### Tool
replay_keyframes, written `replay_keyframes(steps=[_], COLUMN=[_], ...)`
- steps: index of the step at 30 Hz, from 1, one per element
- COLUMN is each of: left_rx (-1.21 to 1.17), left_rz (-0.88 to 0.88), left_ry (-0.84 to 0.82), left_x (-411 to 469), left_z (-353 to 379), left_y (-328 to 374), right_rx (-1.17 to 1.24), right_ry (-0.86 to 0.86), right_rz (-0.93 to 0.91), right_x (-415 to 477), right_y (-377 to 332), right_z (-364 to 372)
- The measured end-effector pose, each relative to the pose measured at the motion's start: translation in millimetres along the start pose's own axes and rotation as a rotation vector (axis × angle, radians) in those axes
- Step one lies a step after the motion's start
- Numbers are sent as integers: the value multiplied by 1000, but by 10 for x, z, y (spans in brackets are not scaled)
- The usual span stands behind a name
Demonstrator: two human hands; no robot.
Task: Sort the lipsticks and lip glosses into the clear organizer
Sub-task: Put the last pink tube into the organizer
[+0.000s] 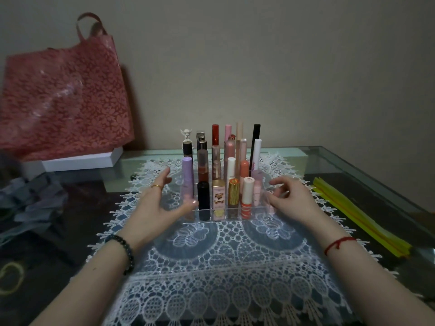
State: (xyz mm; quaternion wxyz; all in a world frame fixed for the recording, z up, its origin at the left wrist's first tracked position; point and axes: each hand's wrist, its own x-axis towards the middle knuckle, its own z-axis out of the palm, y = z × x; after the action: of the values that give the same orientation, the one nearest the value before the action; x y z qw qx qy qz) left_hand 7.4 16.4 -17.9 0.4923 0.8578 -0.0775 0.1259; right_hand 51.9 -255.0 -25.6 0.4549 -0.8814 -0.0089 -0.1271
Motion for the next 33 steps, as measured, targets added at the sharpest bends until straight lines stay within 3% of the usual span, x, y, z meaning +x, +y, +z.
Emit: replay_keyframes(steps=[10,19,27,33], left_rx=[244,217,202,191], left_rz=[44,92,90,73], left_ry=[-119,-70,-71,-67], left_x=[1,20,33,22], left_z=[49,74,78,89], left_y=[-31,-105,-123,-102], right_rx=[-118,-131,191,502], right_ry=[-169,-53,153,60], right_rz=[110,101,-30,-82], right_x=[-22,-104,-150,-180], right_y=[-149,-182,-335,-451], right_z=[-107,-130,-230,-233])
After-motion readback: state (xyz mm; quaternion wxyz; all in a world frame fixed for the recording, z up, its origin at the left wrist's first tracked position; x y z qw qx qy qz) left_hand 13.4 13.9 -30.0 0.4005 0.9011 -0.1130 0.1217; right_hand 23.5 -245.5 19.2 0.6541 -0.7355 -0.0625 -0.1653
